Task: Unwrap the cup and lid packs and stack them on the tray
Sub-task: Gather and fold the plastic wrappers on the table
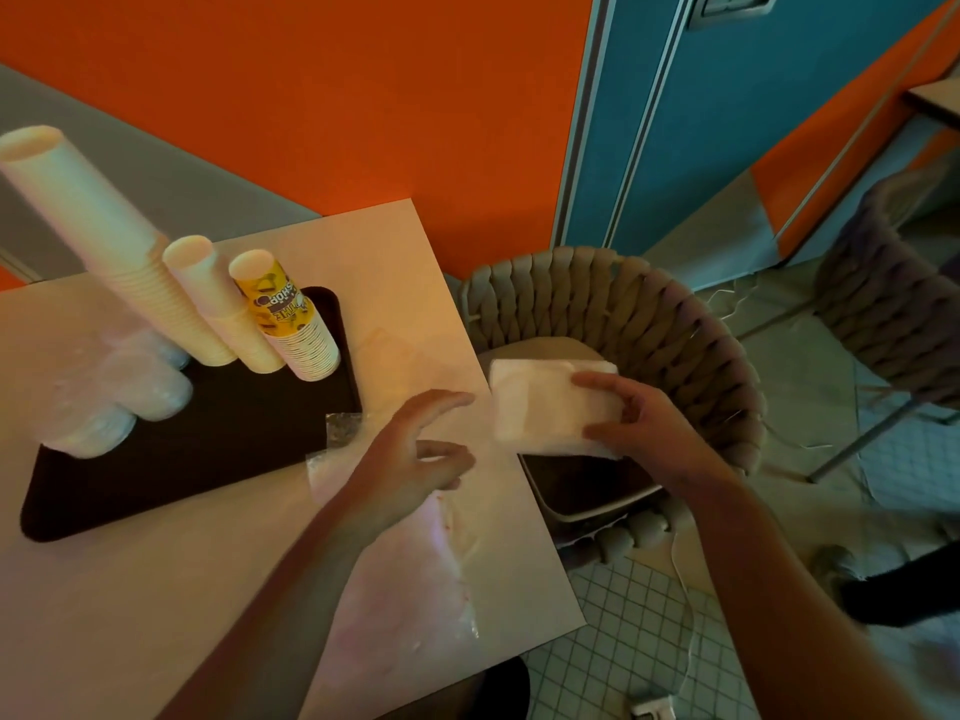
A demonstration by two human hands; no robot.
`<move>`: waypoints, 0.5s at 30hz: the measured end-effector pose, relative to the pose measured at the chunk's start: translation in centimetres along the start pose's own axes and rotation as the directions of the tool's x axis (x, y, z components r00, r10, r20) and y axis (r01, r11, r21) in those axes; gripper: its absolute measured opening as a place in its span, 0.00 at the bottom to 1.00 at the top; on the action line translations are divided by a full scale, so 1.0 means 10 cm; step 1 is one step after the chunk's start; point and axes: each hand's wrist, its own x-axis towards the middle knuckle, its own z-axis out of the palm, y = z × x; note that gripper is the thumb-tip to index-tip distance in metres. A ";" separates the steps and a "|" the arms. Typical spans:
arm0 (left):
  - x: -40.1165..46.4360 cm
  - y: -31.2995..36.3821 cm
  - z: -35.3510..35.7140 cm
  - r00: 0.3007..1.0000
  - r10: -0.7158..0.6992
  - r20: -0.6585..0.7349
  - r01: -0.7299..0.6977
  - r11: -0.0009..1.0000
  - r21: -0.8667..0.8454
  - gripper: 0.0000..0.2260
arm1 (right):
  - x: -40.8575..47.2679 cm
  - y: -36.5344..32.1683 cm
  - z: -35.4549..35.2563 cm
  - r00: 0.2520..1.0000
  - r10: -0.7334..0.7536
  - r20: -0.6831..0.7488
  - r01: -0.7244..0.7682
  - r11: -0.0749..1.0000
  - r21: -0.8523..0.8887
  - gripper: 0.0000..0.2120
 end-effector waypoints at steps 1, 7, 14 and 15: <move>0.00 -0.05 -0.01 0.999 0.002 -0.038 -0.001 0.999 0.035 0.21 | 0.05 0.10 -0.04 0.998 0.026 -0.054 -0.026 1.000 0.000 0.26; -0.05 -0.41 -0.10 0.981 -0.110 -0.160 0.129 0.984 0.119 0.14 | 0.34 0.65 -0.23 0.968 0.106 -0.225 -0.175 0.933 -0.314 0.25; -0.18 -0.73 -0.18 0.953 -0.209 -0.221 0.248 0.954 0.171 0.13 | 0.58 0.96 -0.12 0.979 0.178 -0.102 -0.205 0.833 -0.514 0.30; -0.19 -0.74 -0.20 0.949 -0.214 -0.231 0.258 0.949 0.180 0.13 | 0.62 0.98 -0.11 0.976 0.196 -0.090 -0.214 0.824 -0.525 0.31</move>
